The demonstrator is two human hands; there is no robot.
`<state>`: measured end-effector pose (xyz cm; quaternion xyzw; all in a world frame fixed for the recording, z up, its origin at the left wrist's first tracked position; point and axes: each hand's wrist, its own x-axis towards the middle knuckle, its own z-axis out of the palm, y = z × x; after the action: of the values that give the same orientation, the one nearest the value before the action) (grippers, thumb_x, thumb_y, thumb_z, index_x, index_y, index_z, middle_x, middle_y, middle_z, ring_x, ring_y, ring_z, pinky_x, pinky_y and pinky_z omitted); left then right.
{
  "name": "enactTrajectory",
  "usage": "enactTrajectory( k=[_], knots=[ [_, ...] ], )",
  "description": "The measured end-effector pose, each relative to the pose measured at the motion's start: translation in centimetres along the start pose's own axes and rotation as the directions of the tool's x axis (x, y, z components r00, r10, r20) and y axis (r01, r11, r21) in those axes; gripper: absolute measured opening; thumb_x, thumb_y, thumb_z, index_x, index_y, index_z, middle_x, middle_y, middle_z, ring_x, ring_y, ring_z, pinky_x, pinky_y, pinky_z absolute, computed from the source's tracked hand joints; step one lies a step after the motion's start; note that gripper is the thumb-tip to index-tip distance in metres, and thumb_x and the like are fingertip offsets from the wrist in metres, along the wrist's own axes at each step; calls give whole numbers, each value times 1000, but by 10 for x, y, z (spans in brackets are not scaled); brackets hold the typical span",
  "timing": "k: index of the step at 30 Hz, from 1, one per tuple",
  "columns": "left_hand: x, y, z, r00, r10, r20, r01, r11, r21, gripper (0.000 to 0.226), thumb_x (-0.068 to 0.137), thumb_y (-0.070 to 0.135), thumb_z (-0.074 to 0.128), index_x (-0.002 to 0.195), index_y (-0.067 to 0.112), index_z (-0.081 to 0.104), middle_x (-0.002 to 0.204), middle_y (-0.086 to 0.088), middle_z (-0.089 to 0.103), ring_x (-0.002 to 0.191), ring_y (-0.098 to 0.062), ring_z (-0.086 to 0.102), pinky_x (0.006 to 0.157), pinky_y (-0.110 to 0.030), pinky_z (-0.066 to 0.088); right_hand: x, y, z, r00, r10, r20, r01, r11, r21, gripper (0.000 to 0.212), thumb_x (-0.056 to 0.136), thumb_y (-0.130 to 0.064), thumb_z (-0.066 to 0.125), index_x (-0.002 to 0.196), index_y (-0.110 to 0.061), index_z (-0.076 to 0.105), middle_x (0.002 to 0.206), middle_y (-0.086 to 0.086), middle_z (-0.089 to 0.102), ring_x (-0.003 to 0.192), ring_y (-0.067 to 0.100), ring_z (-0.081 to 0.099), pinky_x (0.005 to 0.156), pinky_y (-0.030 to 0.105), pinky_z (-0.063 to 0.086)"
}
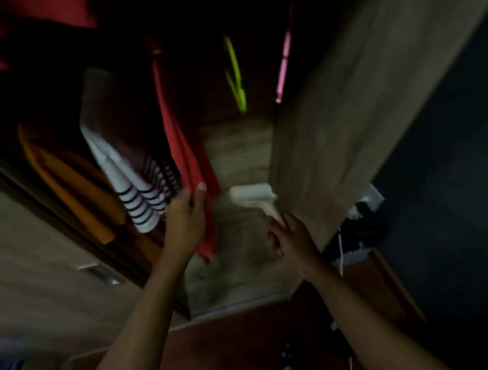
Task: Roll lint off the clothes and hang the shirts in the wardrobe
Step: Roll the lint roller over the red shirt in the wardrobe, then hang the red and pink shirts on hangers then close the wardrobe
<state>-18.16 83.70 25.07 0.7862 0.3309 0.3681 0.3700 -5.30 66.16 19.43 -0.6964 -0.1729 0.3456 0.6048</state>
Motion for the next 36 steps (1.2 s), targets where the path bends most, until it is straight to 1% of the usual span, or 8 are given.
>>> enactTrajectory(
  k=[3, 8, 15, 18, 21, 28, 33, 36],
  knots=[
    [-16, 5, 50, 968, -118, 220, 124, 992, -16, 39, 101, 28, 56, 66, 12, 52, 50, -3, 50, 45, -24, 55, 51, -37, 47, -38, 20, -37, 988, 59, -145, -49, 996, 70, 15, 102, -25, 56, 97, -12, 54, 63, 3, 51, 42, 6, 44, 40, 22, 33],
    [-85, 50, 136, 830, 69, 553, -68, 997, -22, 32, 93, 35, 53, 72, 12, 60, 61, -4, 62, 58, -20, 62, 61, -36, 46, -106, 63, -102, 905, 157, -395, -99, 982, 163, 14, 103, -25, 53, 92, -17, 53, 68, 3, 51, 43, 5, 43, 40, 19, 33],
    [-194, 94, 268, 554, -11, 832, -111, 990, 88, 27, 99, 31, 62, 95, 5, 71, 95, -15, 73, 95, -33, 68, 83, -36, 51, -201, 134, -200, 644, 299, -704, -118, 948, 295, 17, 102, -33, 55, 100, -16, 54, 70, 3, 58, 47, 9, 50, 42, 24, 38],
    [-248, 124, 315, 435, 33, 900, -164, 985, 43, 25, 98, 33, 62, 81, 14, 65, 81, -8, 67, 87, -30, 65, 79, -35, 47, -238, 161, -247, 511, 350, -785, -111, 932, 344, 18, 102, -30, 54, 98, -13, 52, 71, 4, 58, 49, 11, 49, 44, 23, 38],
    [-303, 150, 365, 338, 84, 937, -240, 971, -1, 31, 97, 28, 66, 86, -1, 67, 87, -17, 69, 88, -34, 65, 75, -34, 43, -271, 193, -294, 400, 431, -809, -89, 897, 434, 17, 101, -30, 55, 97, -14, 52, 70, 4, 58, 53, 16, 51, 48, 26, 39],
    [-428, 186, 481, 87, 94, 992, -374, 926, -55, 27, 96, 27, 66, 84, 2, 65, 90, -20, 70, 91, -37, 66, 78, -37, 46, -324, 266, -398, 243, 556, -795, -110, 830, 547, 18, 100, -29, 55, 108, -13, 50, 75, 7, 61, 57, 19, 56, 46, 26, 43],
    [-496, 184, 548, 40, 183, 982, -536, 834, -134, 42, 91, 37, 55, 107, 1, 70, 110, -22, 68, 103, -40, 65, 91, -44, 50, -337, 313, -449, 139, 603, -785, -78, 797, 598, 44, 89, -63, 60, 106, -23, 51, 84, 7, 70, 65, 22, 65, 54, 34, 50],
    [-520, 163, 589, -103, 155, 983, -718, 672, -181, 52, 104, 41, 35, 114, 5, 71, 124, -24, 66, 112, -44, 61, 91, -52, 52, -343, 336, -465, 76, 594, -801, -68, 804, 591, 39, 86, -57, 59, 102, -23, 48, 79, 3, 68, 67, 23, 65, 65, 45, 55]
  ],
)
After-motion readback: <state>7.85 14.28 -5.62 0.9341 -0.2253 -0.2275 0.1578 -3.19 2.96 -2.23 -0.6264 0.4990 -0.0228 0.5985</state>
